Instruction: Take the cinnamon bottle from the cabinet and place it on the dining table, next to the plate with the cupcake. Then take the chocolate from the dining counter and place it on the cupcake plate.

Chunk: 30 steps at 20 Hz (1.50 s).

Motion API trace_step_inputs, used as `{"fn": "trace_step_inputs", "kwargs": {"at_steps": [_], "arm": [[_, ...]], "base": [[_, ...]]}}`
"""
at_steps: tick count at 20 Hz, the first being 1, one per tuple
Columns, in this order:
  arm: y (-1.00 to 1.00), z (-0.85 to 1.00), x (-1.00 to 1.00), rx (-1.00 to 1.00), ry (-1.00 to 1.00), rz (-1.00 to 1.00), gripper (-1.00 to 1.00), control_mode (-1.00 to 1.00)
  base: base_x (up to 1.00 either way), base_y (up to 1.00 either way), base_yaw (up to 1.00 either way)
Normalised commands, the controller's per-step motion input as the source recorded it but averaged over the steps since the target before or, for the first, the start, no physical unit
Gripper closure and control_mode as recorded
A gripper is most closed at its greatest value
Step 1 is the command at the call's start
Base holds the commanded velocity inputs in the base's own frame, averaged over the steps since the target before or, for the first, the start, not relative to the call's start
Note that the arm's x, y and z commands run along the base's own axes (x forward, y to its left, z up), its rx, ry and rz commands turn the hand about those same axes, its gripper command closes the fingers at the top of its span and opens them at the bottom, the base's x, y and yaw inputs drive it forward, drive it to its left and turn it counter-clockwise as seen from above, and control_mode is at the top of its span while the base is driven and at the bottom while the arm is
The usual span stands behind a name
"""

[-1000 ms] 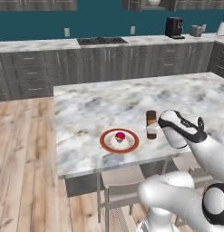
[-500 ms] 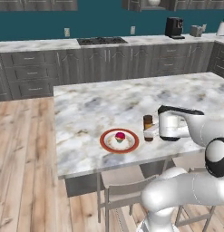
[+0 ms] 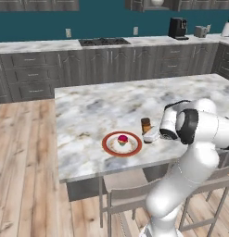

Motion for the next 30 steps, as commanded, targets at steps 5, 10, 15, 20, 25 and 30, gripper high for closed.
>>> {"fn": "trace_step_inputs", "kwargs": {"at_steps": [5,10,15,20,25,30], "arm": [[-0.09,-0.1,0.39,0.04,-0.01,0.08,1.0,-1.0],[0.0,0.0,-0.26,0.06,-0.02,0.06,-1.0,-1.0],[0.0,0.01,-0.27,0.01,-0.03,0.02,-1.0,-1.0],[0.0,0.26,-0.32,0.0,-0.08,0.02,-1.0,-1.0],[0.0,0.78,-0.26,0.0,-0.05,0.01,-1.0,-1.0],[-0.05,0.99,-0.37,0.0,-0.02,0.0,-1.0,-1.0]], "base": [[0.0,0.0,0.0],[0.0,0.0,0.0],[0.0,0.0,0.0],[0.0,0.0,0.0],[0.0,0.0,0.0],[0.0,0.0,0.0]]}}
